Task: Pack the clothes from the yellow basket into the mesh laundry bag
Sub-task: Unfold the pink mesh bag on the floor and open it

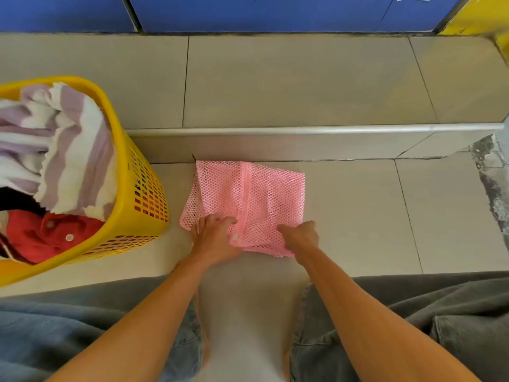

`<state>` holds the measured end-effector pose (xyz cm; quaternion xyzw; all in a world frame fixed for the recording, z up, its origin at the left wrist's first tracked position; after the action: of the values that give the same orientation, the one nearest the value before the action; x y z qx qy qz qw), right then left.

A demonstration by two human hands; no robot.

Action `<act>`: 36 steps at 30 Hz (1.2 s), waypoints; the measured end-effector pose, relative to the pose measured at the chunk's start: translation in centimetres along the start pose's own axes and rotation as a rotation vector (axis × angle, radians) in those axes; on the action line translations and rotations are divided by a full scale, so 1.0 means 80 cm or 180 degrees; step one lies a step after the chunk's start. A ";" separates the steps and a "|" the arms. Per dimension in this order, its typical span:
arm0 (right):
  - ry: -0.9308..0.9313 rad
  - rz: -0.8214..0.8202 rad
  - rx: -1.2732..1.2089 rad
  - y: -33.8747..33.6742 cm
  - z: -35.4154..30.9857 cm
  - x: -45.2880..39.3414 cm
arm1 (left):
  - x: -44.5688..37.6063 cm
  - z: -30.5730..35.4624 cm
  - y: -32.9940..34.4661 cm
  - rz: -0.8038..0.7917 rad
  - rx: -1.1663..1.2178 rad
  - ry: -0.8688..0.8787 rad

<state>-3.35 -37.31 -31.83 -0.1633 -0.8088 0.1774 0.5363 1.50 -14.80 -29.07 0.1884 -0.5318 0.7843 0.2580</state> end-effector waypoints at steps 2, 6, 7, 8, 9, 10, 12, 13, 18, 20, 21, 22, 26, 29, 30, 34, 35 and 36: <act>0.0113 -0.0247 -0.0098 0.007 0.007 -0.006 | 0.001 0.005 0.014 -0.0009 -0.0343 0.0235; -0.0135 -0.0309 0.0185 0.010 -0.006 -0.002 | -0.004 0.014 0.040 0.0027 -0.0795 0.0465; -0.0227 -0.0256 0.0203 0.009 -0.012 0.001 | -0.006 0.016 0.044 0.0038 -0.0781 0.0482; -0.0301 -0.0236 0.0134 0.007 -0.018 0.003 | -0.007 0.019 0.047 0.0056 -0.0721 0.0501; -0.0335 -0.0267 -0.0047 0.007 -0.023 0.005 | -0.009 0.023 0.048 0.0076 -0.0655 0.0519; -0.0326 -0.0351 -0.0305 0.008 -0.029 0.008 | -0.011 0.028 0.047 0.0105 -0.0605 0.0524; -0.0314 -0.0583 -0.0780 0.012 -0.045 0.016 | -0.016 0.038 0.040 0.0206 -0.0467 0.0491; -0.0364 -0.0672 -0.0923 0.013 -0.055 0.019 | -0.018 0.043 0.032 0.0302 -0.0341 0.0471; -0.0437 -0.1427 -0.1728 0.025 -0.095 0.039 | -0.026 0.061 -0.031 0.0838 0.0365 0.0535; -0.0465 -0.1389 -0.1888 0.022 -0.098 0.035 | -0.027 0.059 -0.060 0.0851 0.1316 0.0439; -0.0412 -0.1237 -0.1928 0.018 -0.092 0.029 | -0.027 0.057 -0.073 0.0875 0.1722 0.0357; -0.0318 -0.1075 -0.1877 0.014 -0.082 0.023 | -0.027 0.057 -0.088 0.0956 0.1959 0.0284; -0.0089 -0.0775 -0.0762 0.026 -0.030 0.012 | -0.027 0.061 -0.133 0.1216 0.2152 0.0178; -0.0193 -0.0334 -0.0506 0.028 0.000 0.004 | -0.024 0.069 -0.151 0.1122 0.2485 0.0258; -0.0273 -0.0215 -0.0412 0.027 0.003 0.002 | -0.021 0.073 -0.157 0.1083 0.2544 0.0313; -0.0434 -0.0191 -0.0227 0.020 -0.001 -0.011 | -0.015 0.084 -0.174 0.0982 0.2586 0.0459; -0.0406 -0.0296 -0.0464 0.018 -0.006 -0.011 | -0.013 0.085 -0.179 0.1001 0.2564 0.0494; -0.0375 -0.0417 -0.0760 0.016 -0.014 -0.010 | -0.011 0.084 -0.183 0.1043 0.2519 0.0527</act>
<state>-1.94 -36.40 -32.64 -0.1621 -0.8632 0.0538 0.4751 11.18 -16.86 -16.34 0.1224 -0.1906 0.9707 0.0798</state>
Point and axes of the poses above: each hand's wrist, its own x-axis away from the middle knuckle, its own y-axis out of the palm, z = x × y, the point moved 7 cm from there along -x, towards the middle knuckle, and after that the axes turned 2 degrees about -z, right-handed, at the moved point
